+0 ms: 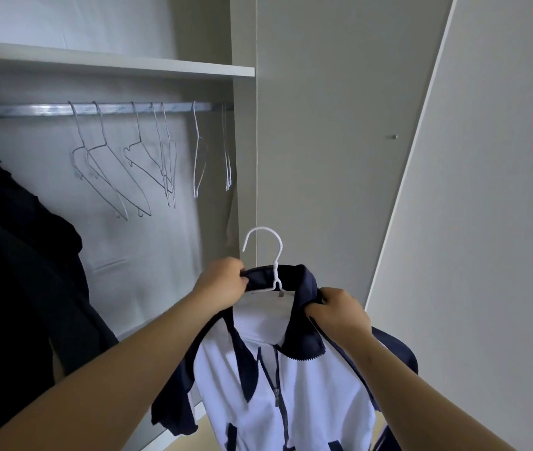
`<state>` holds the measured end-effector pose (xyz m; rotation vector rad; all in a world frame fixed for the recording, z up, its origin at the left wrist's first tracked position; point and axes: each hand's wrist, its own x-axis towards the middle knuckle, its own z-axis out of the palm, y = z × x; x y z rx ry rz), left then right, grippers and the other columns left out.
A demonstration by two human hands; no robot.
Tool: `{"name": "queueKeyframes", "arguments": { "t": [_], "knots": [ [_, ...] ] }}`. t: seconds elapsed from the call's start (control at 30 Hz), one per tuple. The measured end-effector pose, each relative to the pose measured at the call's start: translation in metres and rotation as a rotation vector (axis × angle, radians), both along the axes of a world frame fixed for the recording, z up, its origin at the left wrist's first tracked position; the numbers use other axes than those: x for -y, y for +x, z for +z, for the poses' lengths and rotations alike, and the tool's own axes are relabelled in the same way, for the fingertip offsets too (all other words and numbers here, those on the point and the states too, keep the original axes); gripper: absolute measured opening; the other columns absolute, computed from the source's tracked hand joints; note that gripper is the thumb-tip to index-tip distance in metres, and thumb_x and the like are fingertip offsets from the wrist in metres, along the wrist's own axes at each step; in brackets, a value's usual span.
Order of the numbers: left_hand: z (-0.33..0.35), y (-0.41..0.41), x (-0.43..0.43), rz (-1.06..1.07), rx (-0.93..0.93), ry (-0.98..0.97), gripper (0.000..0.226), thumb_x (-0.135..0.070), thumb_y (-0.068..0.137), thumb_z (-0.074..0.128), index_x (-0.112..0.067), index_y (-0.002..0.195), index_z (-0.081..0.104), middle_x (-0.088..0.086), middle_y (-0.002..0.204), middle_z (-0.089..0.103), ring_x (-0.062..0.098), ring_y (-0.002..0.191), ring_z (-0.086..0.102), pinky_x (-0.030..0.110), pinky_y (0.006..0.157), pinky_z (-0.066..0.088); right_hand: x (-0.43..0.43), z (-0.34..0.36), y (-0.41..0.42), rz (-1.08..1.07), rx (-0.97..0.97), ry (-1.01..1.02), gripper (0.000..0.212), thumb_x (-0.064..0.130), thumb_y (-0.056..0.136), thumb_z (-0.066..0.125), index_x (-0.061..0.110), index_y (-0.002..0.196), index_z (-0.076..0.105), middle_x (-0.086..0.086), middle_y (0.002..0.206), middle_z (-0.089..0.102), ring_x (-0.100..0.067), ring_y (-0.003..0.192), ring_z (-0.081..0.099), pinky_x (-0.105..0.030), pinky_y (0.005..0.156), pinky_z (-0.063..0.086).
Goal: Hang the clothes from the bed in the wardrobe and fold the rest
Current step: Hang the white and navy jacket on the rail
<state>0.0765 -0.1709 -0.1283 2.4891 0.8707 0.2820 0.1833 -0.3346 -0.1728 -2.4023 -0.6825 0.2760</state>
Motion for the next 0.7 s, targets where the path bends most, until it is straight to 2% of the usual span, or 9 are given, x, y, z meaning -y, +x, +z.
{"name": "queueKeyframes", "arguments": {
  "t": [0.07,0.13,0.2,0.27,0.33,0.4,0.5,0.6,0.7],
  "knots": [
    [-0.001,-0.002,-0.009,0.074,0.148,-0.477,0.026,-0.005,0.092,0.049,-0.01,0.066,0.049,0.009,0.07,0.053,0.025,0.067,0.053,0.027,0.057,0.044,0.003,-0.003,0.002,0.001,0.002,-0.02,0.007,0.022,0.074,0.052,0.02,0.068,0.049,0.008,0.059,0.051,-0.008,0.054,0.044,-0.021,0.048,0.03],
    [0.0,-0.005,-0.011,0.135,0.263,-0.951,0.015,-0.005,0.094,0.049,-0.006,0.08,0.056,0.011,0.075,0.06,0.023,0.066,0.059,0.031,0.057,0.05,0.005,-0.005,0.004,0.017,-0.014,-0.014,0.005,0.02,0.073,0.052,0.019,0.069,0.05,0.007,0.058,0.051,-0.01,0.053,0.044,-0.021,0.048,0.031],
    [-0.004,-0.008,-0.012,0.149,0.271,-1.194,0.016,-0.012,0.096,0.049,-0.005,0.086,0.059,0.009,0.071,0.067,0.021,0.062,0.064,0.03,0.054,0.053,0.005,-0.005,0.006,0.045,-0.056,0.022,0.007,0.019,0.073,0.053,0.018,0.067,0.05,0.007,0.056,0.05,-0.011,0.054,0.044,-0.022,0.048,0.032],
    [-0.011,-0.009,-0.015,0.098,0.302,-1.339,0.02,-0.018,0.096,0.049,-0.006,0.088,0.062,0.008,0.073,0.071,0.019,0.063,0.067,0.026,0.053,0.056,0.005,-0.004,0.008,0.039,-0.11,0.098,0.008,0.017,0.072,0.055,0.017,0.065,0.053,0.006,0.055,0.051,-0.014,0.055,0.047,-0.024,0.052,0.035],
    [-0.016,-0.009,-0.018,0.054,0.344,-1.308,0.015,-0.02,0.093,0.054,-0.008,0.094,0.062,0.008,0.083,0.07,0.019,0.07,0.066,0.027,0.057,0.056,0.007,-0.003,0.012,-0.016,-0.157,0.186,0.008,0.015,0.07,0.058,0.015,0.062,0.055,0.003,0.054,0.053,-0.018,0.058,0.051,-0.026,0.056,0.038],
    [-0.018,-0.011,-0.022,0.074,0.324,-1.064,0.012,-0.02,0.086,0.065,-0.011,0.094,0.062,0.005,0.084,0.066,0.016,0.068,0.064,0.026,0.055,0.053,0.009,-0.004,0.016,-0.084,-0.188,0.244,0.008,0.015,0.068,0.058,0.014,0.061,0.055,0.002,0.054,0.054,-0.021,0.059,0.052,-0.028,0.058,0.039],
    [-0.019,-0.016,-0.028,0.063,0.13,-0.78,0.01,-0.018,0.082,0.07,-0.018,0.089,0.063,-0.002,0.076,0.06,0.01,0.068,0.058,0.022,0.056,0.05,0.012,-0.009,0.019,-0.143,-0.214,0.272,0.006,0.015,0.067,0.057,0.015,0.062,0.055,0.003,0.052,0.052,-0.021,0.058,0.051,-0.028,0.059,0.039],
    [-0.018,-0.021,-0.029,0.013,-0.038,-0.771,0.016,-0.009,0.088,0.06,-0.022,0.097,0.065,0.001,0.087,0.066,0.013,0.073,0.061,0.024,0.058,0.053,0.011,-0.012,0.019,-0.181,-0.247,0.325,0.004,0.015,0.066,0.057,0.012,0.067,0.058,0.002,0.053,0.053,-0.022,0.059,0.051,-0.029,0.06,0.039],
    [-0.019,-0.024,-0.029,0.038,0.095,-0.984,0.031,0.012,0.09,0.041,-0.01,0.092,0.063,0.009,0.088,0.067,0.02,0.078,0.064,0.031,0.068,0.052,0.007,-0.011,0.017,-0.168,-0.269,0.362,0.01,0.015,0.065,0.057,0.007,0.07,0.059,0.002,0.053,0.052,-0.021,0.057,0.049,-0.028,0.058,0.038]
  ]
}}
